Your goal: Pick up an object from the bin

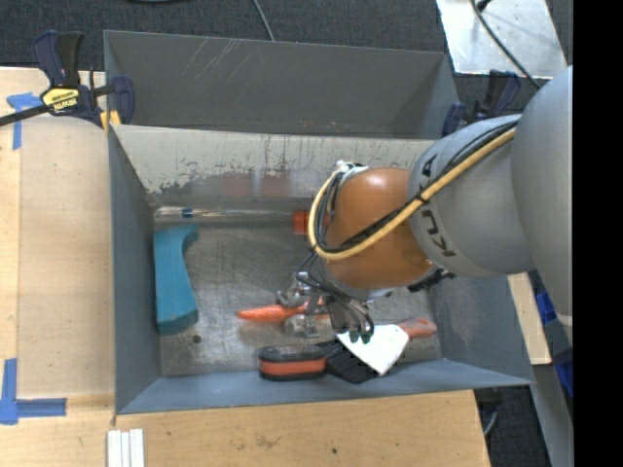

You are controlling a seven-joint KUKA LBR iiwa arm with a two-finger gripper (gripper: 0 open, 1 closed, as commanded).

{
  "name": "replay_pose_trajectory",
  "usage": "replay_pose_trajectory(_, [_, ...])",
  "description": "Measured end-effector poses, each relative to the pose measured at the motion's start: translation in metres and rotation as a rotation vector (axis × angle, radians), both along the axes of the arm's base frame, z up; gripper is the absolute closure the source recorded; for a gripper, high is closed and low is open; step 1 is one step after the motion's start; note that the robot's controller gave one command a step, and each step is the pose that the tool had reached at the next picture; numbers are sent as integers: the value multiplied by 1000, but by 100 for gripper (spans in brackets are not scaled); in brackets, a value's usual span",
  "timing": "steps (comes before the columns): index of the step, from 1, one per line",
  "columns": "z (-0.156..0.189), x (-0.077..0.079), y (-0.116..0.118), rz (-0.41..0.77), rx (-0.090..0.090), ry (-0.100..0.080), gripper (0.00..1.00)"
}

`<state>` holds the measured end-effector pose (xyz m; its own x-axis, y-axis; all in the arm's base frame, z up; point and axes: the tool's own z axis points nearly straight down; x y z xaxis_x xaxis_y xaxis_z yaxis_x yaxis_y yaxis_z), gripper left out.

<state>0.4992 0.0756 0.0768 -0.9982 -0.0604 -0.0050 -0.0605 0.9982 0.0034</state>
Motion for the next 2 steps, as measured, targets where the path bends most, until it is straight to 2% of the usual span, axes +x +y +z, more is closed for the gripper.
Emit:
replay_pose_trajectory(1, [0, 0, 0, -1, 0, 0, 100])
replay_pose_trajectory(2, [147, -3, 9, 1, -3, 1, 100])
